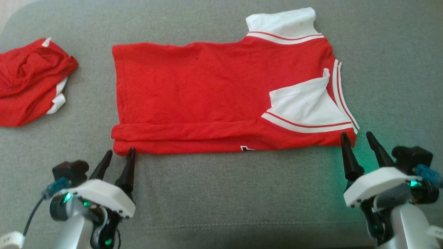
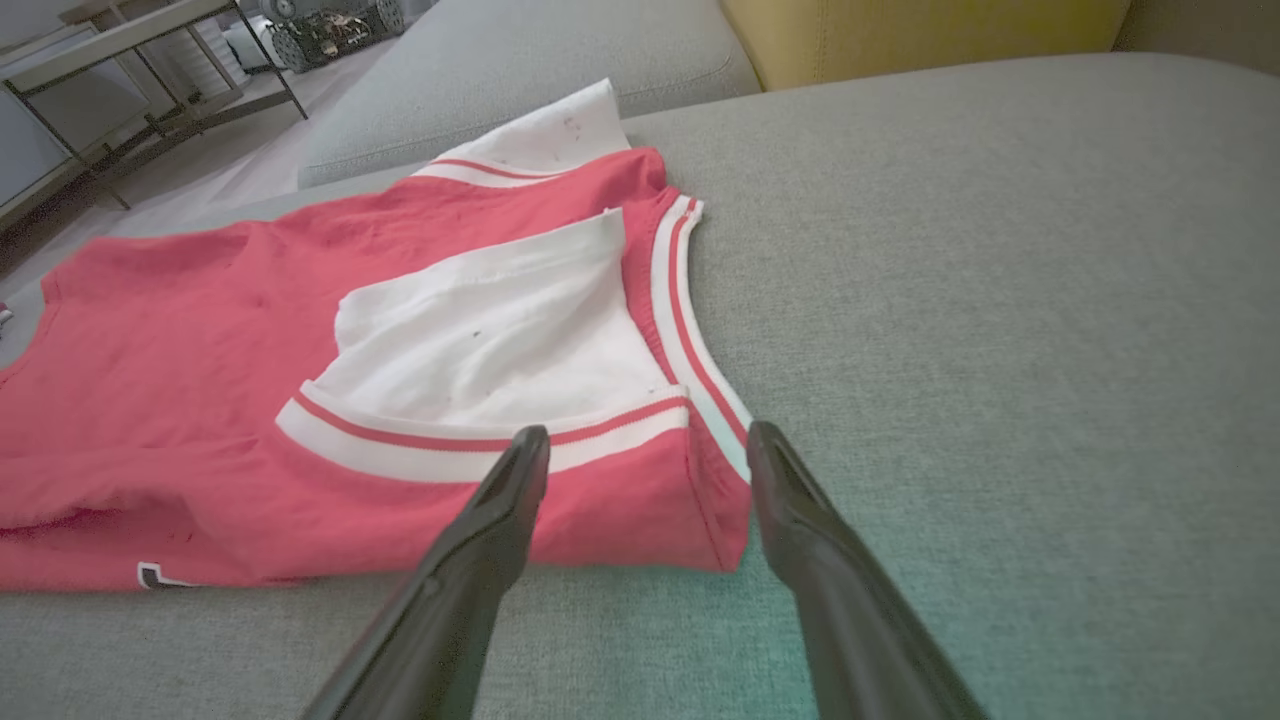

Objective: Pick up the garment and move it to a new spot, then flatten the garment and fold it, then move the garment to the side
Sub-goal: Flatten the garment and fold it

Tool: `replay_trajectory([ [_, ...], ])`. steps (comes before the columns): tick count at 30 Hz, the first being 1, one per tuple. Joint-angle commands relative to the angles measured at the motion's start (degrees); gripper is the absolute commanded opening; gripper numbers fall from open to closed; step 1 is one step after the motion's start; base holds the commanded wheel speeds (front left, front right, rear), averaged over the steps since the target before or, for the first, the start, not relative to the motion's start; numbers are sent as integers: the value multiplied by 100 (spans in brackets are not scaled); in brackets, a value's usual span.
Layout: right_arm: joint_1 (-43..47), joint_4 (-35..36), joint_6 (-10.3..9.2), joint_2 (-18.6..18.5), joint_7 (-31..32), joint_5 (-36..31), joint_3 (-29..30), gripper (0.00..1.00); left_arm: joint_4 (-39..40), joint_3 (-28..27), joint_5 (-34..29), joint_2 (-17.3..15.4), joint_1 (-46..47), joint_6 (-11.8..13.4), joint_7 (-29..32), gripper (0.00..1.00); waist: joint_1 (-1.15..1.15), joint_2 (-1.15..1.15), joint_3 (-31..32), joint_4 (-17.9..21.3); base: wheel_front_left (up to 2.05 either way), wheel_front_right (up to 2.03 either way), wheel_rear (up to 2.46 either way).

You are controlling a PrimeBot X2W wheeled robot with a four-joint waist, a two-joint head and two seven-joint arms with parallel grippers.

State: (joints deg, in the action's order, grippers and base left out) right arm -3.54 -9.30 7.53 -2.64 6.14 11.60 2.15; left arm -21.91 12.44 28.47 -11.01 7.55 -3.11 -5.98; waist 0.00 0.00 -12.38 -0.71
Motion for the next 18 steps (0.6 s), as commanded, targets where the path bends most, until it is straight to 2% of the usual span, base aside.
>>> replay_trajectory([
  [1,-284,103,-4,-24,-2,4,-100,100,74,-174,76,-64,297,-49,19,100,0,0,-78,-13,0,0,0],
  [9,-599,-521,-4,-24,68,110,-13,100,-409,-100,432,-59,603,-285,203,100,0,0,-283,-20,0,0,0],
  [10,-640,-609,-4,-24,87,144,-10,100,-457,-78,464,-66,631,-305,221,89,0,0,-301,-21,0,0,0],
  [11,-671,-715,-4,-24,144,134,6,100,-504,-49,492,-74,655,-323,249,49,0,0,-320,-21,0,0,0],
  [13,-752,-864,-4,-24,187,220,-33,100,-560,7,543,-89,707,-355,265,0,0,0,-360,-30,0,0,0],
  [14,-790,-937,-4,-24,209,257,-51,100,-581,33,558,-102,732,-366,259,0,0,0,-379,-32,0,0,0],
  [15,-828,-1003,-4,-24,218,285,-56,60,-603,58,566,-116,754,-375,249,0,0,0,-393,-32,0,0,0],
  [17,-894,-1111,-4,-24,196,341,-53,0,-639,105,578,-139,791,-388,215,0,0,0,-411,-40,0,0,0],
  [18,-918,-1164,-4,-24,193,365,-55,0,-649,135,568,-156,805,-394,190,0,0,0,-418,-44,0,0,0],
])
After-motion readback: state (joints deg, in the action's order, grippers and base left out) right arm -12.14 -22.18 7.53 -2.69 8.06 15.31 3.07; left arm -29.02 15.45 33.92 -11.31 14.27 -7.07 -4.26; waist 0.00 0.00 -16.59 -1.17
